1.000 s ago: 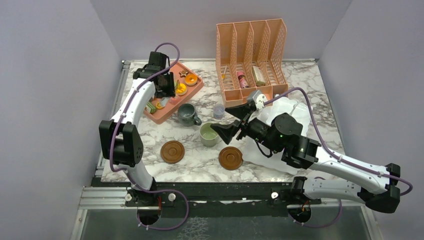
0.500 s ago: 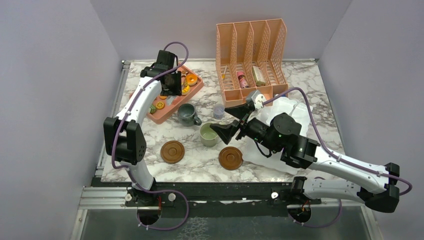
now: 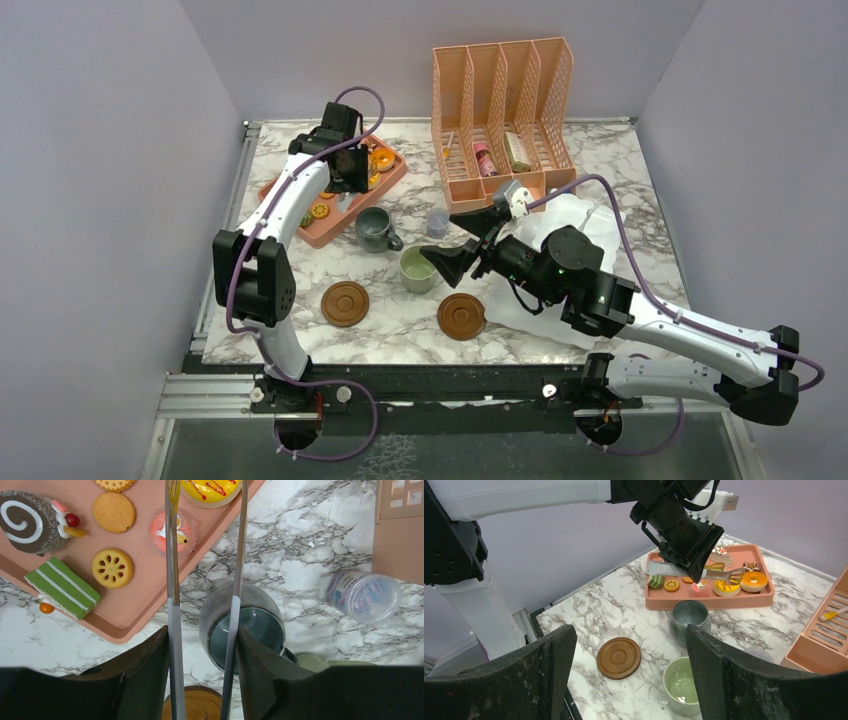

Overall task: Serve the afternoon tea
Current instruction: Pick up the desert from the tray.

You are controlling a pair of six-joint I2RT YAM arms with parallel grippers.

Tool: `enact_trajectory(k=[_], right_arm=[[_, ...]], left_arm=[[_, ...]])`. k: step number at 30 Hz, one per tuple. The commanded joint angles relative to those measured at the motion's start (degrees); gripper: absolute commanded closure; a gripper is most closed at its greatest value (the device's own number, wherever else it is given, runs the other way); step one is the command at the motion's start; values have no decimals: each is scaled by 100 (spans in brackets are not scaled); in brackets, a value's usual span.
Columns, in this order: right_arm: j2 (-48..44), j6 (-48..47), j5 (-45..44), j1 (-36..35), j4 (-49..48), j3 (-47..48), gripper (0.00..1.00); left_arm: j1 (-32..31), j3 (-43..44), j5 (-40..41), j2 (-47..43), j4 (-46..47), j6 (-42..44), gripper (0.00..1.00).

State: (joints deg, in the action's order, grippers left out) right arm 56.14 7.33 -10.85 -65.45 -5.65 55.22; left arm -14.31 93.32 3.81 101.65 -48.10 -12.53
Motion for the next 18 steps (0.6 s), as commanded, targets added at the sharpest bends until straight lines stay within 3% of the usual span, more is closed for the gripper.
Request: enact_trajectory(k=[1,18], right_arm=[[-68,-93,-128,6,-210,42,15],[-74,-100,-104,6,-192,62,15]], left_arm=[[-79,97,278,40,127,49,50],[-81,45,50,130,137,-9,49]])
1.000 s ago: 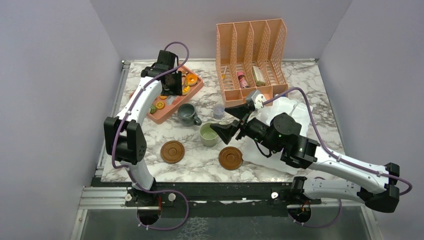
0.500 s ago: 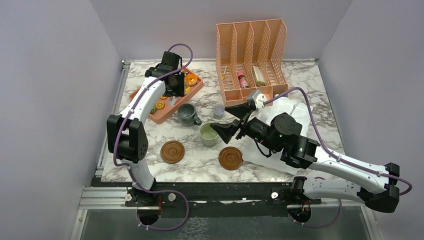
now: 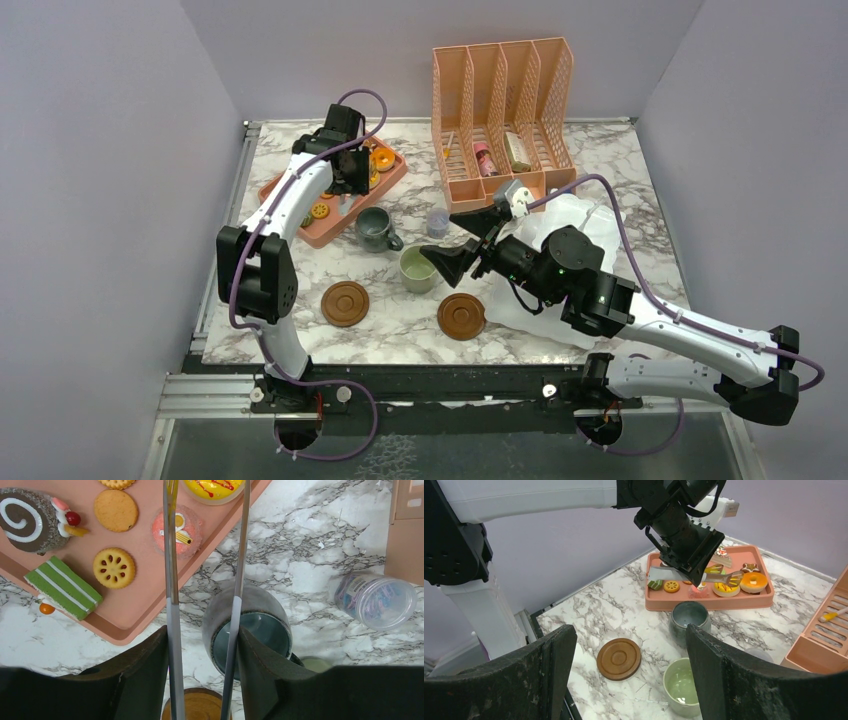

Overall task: Serve the afternoon tea
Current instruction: Pick up the desert from the tray.

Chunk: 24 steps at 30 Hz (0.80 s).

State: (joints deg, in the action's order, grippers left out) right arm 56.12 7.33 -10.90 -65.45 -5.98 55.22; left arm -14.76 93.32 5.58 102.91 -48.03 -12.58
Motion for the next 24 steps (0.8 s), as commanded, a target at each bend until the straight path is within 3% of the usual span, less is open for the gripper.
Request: enact_trajectory(k=[1,24], right_arm=[[-81,-100,-120,6,-158,59,15],[-83,-30,-127,6,-185,72,15]], left_arm=[[-35,37,-118,-13,120,0,49],[-35,-136,-22,-146,111,79,47]])
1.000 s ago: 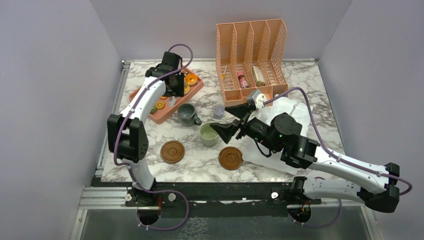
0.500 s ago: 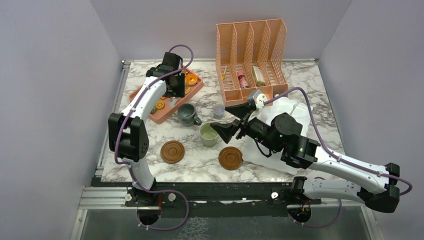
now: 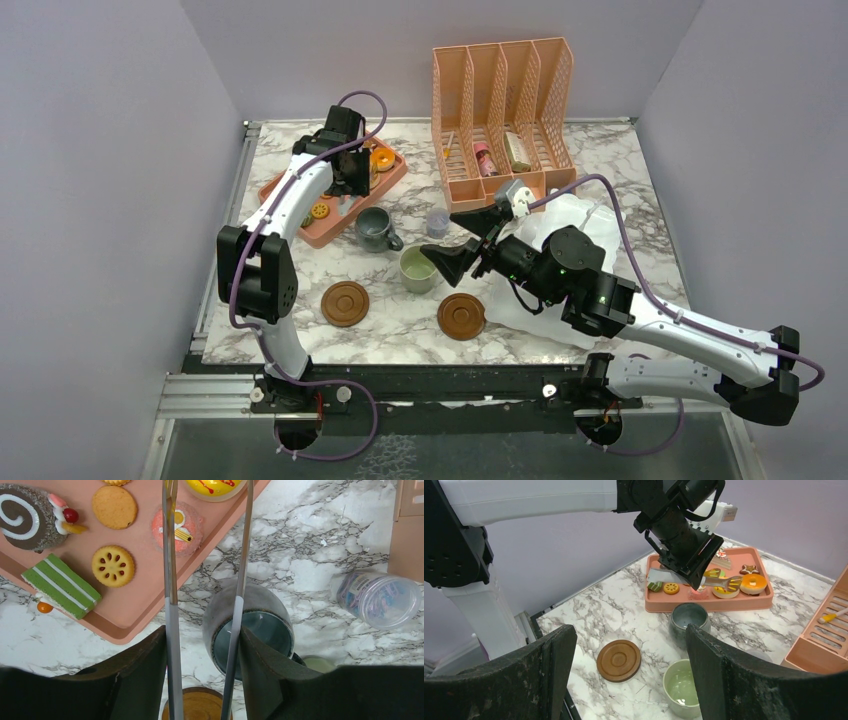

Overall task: Serve the afternoon tea
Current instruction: Pick up the desert from the tray.

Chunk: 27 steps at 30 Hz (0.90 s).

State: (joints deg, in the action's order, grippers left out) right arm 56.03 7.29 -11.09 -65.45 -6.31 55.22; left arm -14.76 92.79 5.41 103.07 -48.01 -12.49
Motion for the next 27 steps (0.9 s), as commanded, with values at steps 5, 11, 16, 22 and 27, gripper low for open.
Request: enact_trajectory(k=[5,11,16,22,27], right_arm=[[-57,8,-94,6,-146,73,15],[-61,18,-87,6,-157,101,15],[-103,6,-105,2,-108,153,15],[-170,-140,-300,6,-88,237,15],[-185,-200,-358,6,-53,358,14]], left_arm=[[-35,-103,-54,-276,115,86,47],[-35,-118,19,-158,115,106,47],[-35,-145,-172,-211,148,70,53],[-35,4,-132,-510,70,76,55],[-35,74,-88,-699,37,51,58]])
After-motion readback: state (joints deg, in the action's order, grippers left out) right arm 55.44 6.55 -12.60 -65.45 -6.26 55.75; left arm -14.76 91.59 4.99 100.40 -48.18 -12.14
